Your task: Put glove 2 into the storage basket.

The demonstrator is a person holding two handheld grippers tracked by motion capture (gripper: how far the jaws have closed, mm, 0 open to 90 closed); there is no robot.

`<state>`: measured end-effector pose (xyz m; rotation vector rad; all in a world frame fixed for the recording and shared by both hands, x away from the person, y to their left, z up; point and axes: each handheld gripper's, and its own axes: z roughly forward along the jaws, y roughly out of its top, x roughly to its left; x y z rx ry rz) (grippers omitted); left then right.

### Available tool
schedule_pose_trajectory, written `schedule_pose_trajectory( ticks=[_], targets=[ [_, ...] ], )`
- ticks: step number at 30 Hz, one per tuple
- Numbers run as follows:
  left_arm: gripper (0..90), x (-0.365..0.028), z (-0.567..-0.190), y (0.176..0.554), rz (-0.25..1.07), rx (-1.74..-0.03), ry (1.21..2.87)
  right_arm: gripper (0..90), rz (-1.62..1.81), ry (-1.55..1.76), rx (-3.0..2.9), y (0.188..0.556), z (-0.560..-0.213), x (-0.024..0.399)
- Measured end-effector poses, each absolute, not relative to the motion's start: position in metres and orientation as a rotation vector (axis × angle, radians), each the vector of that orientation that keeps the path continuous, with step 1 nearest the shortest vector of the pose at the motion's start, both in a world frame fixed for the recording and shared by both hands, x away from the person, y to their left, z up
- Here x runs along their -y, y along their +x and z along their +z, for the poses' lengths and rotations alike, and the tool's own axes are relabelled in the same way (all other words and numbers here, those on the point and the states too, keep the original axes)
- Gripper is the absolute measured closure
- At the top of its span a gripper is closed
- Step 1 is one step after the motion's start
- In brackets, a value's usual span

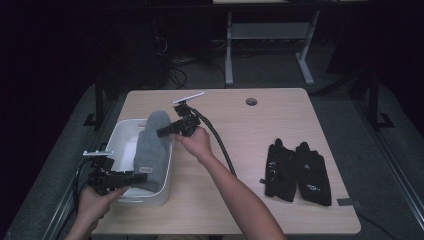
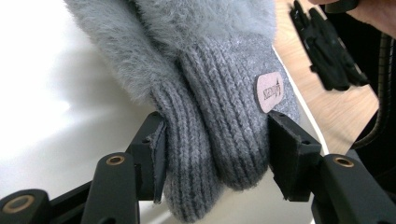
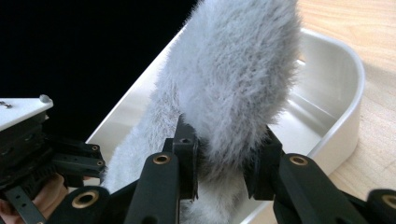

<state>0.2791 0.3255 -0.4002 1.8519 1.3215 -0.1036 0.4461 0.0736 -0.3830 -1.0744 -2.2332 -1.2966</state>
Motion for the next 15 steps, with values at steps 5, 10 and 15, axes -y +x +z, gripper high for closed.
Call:
schedule_pose_trajectory(
  ticks=[5, 10, 15],
  targets=[
    [43.8, -0.3249, -0.4046, 0.2791, -0.140, -1.346, 1.845, 69.5, -1.279, -1.066, 2.248, 0.4455, -0.3866, -0.0765],
    [42.5, -0.3239, -0.4067, 0.2793, -0.156, -1.357, 1.857, 69.5, -1.269, -1.058, 2.259, 0.4451, -0.3888, -0.0781],
    [34.1, -0.3232, -0.4093, 0.2801, -0.173, -1.375, 1.874, 68.1, -1.250, -1.058, 2.290, 0.4430, -0.3884, -0.0816]
  ],
)
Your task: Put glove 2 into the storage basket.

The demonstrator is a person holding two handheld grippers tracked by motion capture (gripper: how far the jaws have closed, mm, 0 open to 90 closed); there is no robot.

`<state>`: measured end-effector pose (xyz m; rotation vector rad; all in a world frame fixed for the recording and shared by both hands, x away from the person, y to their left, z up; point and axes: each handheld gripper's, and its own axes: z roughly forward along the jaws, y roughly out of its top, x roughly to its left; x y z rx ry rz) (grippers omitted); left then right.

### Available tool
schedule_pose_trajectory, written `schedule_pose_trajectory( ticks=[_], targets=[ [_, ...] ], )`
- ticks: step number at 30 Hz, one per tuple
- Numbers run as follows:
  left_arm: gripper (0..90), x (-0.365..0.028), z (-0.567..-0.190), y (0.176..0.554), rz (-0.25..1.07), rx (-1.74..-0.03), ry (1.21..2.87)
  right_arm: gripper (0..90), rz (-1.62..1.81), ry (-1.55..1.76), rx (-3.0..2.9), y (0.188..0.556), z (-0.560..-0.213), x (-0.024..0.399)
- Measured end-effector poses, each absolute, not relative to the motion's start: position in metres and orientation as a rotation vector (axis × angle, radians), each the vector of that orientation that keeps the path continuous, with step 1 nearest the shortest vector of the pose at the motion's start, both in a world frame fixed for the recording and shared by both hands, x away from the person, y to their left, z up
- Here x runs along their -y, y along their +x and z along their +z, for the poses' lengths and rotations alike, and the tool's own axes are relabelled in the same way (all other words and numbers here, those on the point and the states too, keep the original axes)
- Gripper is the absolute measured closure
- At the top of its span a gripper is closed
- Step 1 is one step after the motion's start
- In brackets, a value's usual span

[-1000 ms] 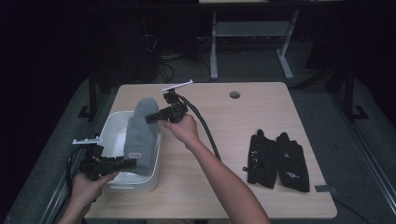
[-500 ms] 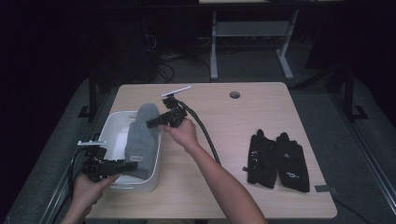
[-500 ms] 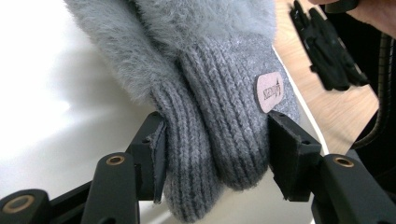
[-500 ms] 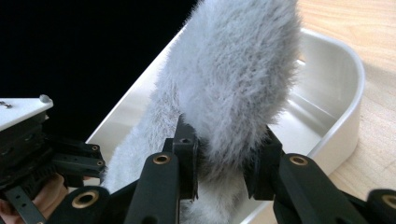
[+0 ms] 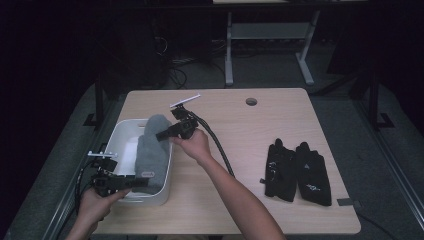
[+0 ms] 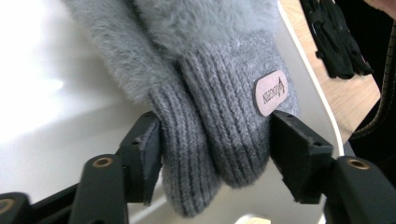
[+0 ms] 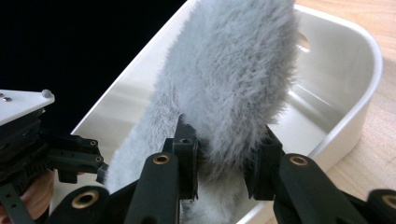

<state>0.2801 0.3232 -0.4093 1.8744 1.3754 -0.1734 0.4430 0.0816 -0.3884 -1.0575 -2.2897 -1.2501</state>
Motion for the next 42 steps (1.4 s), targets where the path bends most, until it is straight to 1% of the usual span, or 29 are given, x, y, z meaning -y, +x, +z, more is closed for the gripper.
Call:
schedule_pose_trajectory(
  ticks=[2, 3, 4, 6, 9, 14, 27, 28, 33, 42],
  targets=[
    [31.2, -0.324, -0.410, 0.279, -0.159, -1.386, 1.875, 61.7, -1.243, -1.044, 2.329, 0.443, -0.389, -0.083],
    [31.5, -0.325, -0.410, 0.279, -0.161, -1.378, 1.864, 60.1, -1.240, -1.047, 2.340, 0.443, -0.389, -0.083],
    [34.1, -0.326, -0.408, 0.279, -0.162, -1.383, 1.853, 57.9, -1.241, -1.051, 2.345, 0.443, -0.389, -0.083],
    [33.8, -0.326, -0.405, 0.278, -0.133, -1.372, 1.850, 56.3, -1.252, -1.060, 2.350, 0.443, -0.387, -0.082],
    [34.5, -0.324, -0.401, 0.279, -0.126, -1.363, 1.859, 52.0, -1.272, -1.083, 2.363, 0.443, -0.382, -0.079],
    [34.8, -0.321, -0.400, 0.280, -0.126, -1.350, 1.859, 51.7, -1.290, -1.091, 2.368, 0.444, -0.375, -0.070],
    [35.1, -0.314, -0.383, 0.282, -0.073, -1.302, 1.867, 48.7, -1.335, -1.088, 2.352, 0.442, -0.362, -0.048],
    [35.1, -0.314, -0.381, 0.282, -0.061, -1.282, 1.889, 48.5, -1.337, -1.085, 2.354, 0.442, -0.361, -0.046],
    [35.0, -0.308, -0.376, 0.283, -0.061, -1.281, 1.867, 47.5, -1.341, -1.097, 2.347, 0.441, -0.358, -0.035],
    [34.6, -0.295, -0.367, 0.285, -0.056, -1.241, 1.884, 47.2, -1.364, -1.111, 2.333, 0.439, -0.356, -0.019]
  ],
)
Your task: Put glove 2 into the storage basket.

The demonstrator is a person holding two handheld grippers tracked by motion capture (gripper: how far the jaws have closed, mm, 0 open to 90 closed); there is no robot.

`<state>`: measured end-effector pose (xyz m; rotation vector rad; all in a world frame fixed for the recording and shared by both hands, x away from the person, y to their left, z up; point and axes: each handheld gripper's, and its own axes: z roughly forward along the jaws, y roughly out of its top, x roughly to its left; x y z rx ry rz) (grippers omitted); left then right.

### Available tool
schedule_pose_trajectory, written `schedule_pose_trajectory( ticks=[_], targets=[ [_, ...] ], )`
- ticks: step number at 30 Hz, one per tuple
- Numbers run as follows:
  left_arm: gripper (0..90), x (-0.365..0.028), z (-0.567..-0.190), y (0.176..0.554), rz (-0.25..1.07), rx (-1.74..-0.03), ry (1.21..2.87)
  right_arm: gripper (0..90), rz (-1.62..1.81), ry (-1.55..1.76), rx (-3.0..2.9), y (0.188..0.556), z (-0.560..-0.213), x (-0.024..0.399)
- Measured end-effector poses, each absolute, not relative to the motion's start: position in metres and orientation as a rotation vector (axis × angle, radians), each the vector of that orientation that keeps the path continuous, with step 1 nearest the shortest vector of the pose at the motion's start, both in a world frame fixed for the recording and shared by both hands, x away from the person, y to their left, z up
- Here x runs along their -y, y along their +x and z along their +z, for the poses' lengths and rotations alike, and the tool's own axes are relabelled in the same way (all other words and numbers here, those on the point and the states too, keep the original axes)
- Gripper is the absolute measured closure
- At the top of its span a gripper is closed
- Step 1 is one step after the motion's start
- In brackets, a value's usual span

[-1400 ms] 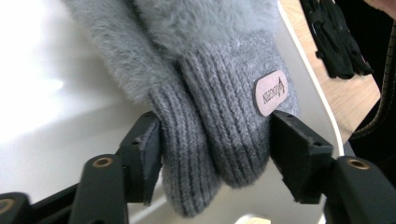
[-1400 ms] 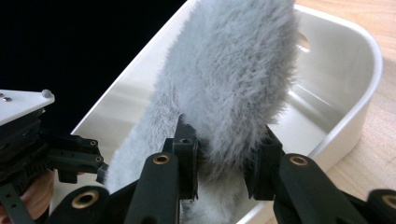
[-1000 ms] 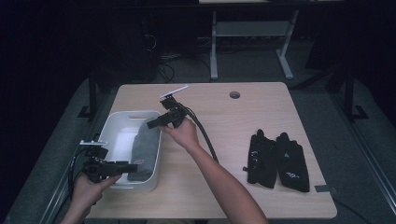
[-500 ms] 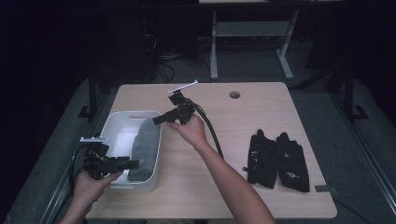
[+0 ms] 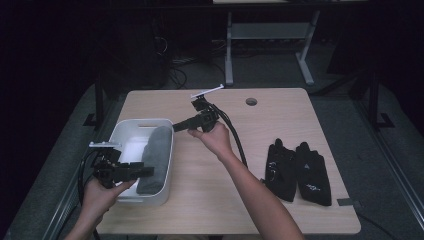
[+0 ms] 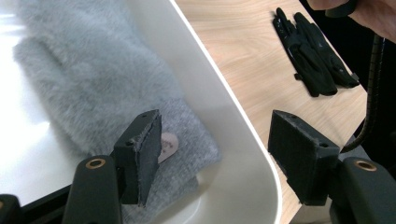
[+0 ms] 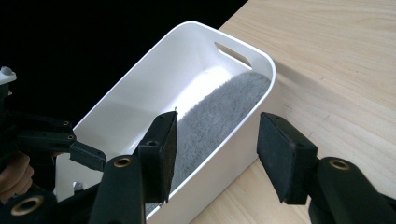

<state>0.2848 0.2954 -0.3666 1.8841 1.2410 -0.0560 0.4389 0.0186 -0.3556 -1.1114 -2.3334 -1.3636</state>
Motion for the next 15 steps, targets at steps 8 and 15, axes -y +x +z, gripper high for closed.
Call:
schedule_pose_trajectory(
  ticks=[8, 15],
  targets=[
    [35.4, -0.284, -0.361, 0.288, -0.057, -1.205, 1.896, 47.0, -1.375, -1.119, 2.319, 0.437, -0.355, -0.006],
    [35.0, -0.268, -0.356, 0.290, -0.066, -1.166, 1.912, 45.6, -1.399, -1.139, 2.291, 0.436, -0.353, 0.008]
  ],
)
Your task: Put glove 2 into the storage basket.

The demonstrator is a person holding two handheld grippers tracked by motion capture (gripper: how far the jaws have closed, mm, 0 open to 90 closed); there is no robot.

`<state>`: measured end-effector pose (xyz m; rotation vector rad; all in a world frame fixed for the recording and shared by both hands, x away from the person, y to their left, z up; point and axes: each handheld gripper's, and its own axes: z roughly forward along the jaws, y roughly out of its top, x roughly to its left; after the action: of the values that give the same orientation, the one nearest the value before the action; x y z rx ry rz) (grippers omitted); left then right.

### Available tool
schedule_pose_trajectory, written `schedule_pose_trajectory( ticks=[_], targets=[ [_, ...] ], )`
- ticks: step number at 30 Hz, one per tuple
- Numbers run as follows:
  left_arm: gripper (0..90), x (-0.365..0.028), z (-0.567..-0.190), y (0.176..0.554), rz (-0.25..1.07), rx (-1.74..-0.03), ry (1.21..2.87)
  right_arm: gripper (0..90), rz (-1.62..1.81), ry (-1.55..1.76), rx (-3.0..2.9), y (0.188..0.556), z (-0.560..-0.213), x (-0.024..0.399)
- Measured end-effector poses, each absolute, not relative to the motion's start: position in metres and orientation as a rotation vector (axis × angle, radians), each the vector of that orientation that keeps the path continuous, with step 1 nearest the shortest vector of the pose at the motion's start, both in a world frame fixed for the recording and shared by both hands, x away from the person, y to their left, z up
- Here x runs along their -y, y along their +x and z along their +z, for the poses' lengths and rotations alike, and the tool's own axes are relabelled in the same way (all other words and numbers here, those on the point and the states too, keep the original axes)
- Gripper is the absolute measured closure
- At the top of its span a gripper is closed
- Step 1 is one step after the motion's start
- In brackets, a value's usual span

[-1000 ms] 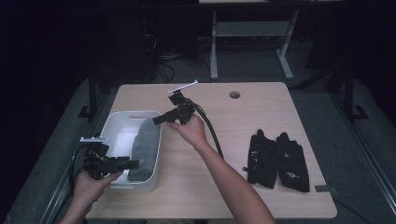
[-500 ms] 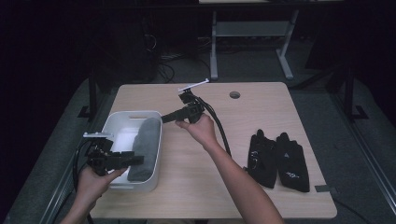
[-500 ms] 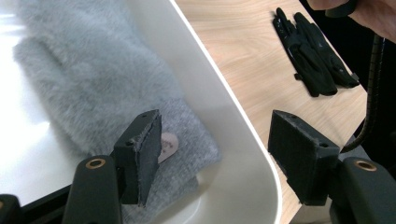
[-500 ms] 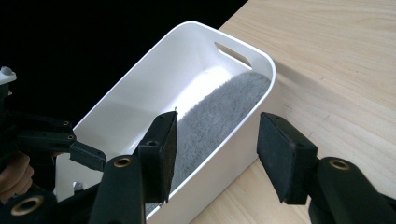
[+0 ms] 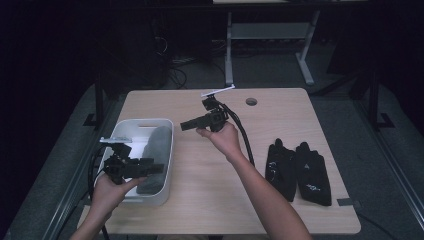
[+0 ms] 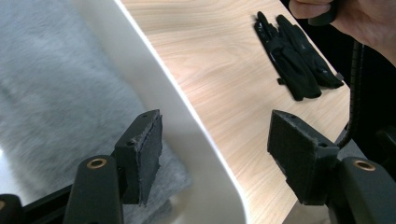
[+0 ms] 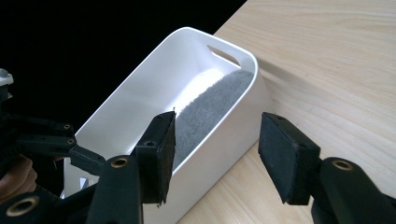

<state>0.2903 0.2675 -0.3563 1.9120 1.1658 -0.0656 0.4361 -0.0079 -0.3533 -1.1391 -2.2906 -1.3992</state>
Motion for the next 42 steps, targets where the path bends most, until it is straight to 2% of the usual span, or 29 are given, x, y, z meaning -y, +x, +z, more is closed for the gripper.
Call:
schedule_pose_trajectory(
  ticks=[19, 42],
  targets=[
    [35.4, -0.227, -0.348, 0.298, -0.073, -1.088, 1.945, 39.4, -1.445, -1.190, 2.266, 0.430, -0.349, 0.053],
    [35.2, -0.172, -0.347, 0.303, -0.096, -0.998, 1.983, 38.9, -1.463, -1.310, 2.226, 0.417, -0.358, 0.121]
  ],
)
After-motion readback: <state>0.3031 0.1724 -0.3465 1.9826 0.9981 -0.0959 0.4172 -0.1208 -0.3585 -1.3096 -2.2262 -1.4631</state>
